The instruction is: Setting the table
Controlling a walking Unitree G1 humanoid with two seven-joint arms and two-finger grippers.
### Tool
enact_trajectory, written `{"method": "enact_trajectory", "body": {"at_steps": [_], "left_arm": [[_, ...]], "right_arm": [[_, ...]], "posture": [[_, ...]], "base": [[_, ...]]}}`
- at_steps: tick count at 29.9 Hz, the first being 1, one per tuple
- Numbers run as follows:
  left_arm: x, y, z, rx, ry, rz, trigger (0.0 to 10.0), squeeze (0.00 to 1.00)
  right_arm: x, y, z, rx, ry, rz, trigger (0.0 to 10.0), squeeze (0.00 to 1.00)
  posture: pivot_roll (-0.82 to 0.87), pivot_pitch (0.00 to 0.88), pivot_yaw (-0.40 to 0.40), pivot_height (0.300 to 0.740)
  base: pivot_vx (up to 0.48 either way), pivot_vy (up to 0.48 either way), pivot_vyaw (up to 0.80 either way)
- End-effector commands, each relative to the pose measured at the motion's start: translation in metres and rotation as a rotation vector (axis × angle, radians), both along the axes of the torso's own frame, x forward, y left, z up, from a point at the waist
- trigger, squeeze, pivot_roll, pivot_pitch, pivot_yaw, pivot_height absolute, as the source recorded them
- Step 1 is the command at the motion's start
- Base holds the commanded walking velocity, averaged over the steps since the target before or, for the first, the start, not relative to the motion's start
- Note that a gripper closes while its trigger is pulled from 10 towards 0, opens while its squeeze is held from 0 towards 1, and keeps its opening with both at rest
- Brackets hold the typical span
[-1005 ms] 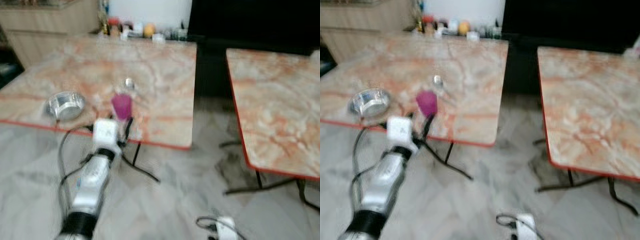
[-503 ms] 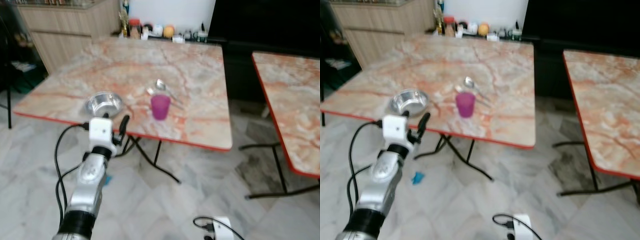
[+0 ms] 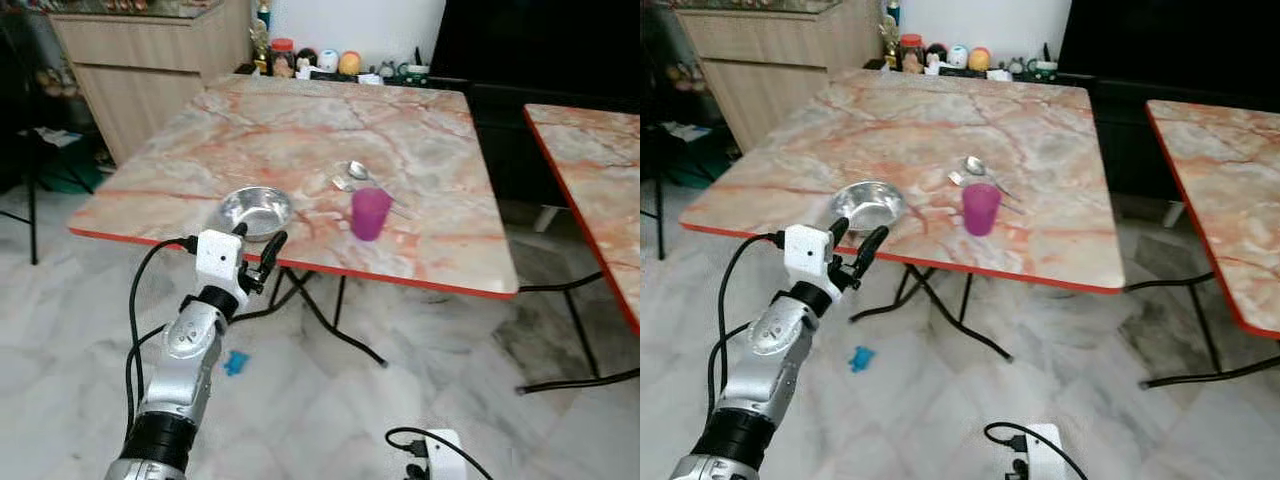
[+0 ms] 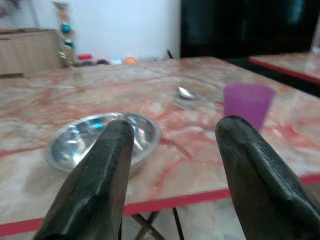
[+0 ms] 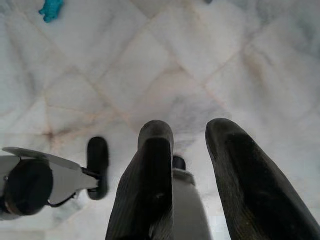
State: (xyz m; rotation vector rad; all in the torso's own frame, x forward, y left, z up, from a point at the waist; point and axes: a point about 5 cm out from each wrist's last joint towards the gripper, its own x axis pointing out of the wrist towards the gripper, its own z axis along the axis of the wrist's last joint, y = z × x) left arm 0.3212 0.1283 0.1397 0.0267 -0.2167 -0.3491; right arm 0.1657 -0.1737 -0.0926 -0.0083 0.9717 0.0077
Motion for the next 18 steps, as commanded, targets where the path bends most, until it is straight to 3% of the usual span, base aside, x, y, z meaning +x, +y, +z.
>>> {"method": "enact_trajectory", "body": {"at_steps": [1, 9, 18], "left_arm": [[-0.003, -0.005, -0.001, 0.008, 0.001, -0.010, 10.0, 0.00], [-0.001, 0.007, -0.003, 0.026, 0.016, 0.047, 10.0, 0.00], [0.001, 0.007, -0.004, 0.023, 0.022, 0.061, 10.0, 0.00]], "right_arm": [[-0.005, -0.006, -0.002, -0.006, 0.009, -0.025, 10.0, 0.00], [-0.007, -0.005, -0.002, -0.007, 0.012, -0.030, 10.0, 0.00], [-0.007, -0.005, -0.002, -0.017, 0.010, -0.034, 10.0, 0.00]], "posture": [[0.13, 0.000, -0.017, 0.740], [0.13, 0.000, -0.012, 0.740], [0.12, 0.000, -0.006, 0.740]], "base": [[0.000, 0.341, 0.00], [0.000, 0.341, 0.00], [0.000, 0.340, 0.00]]}}
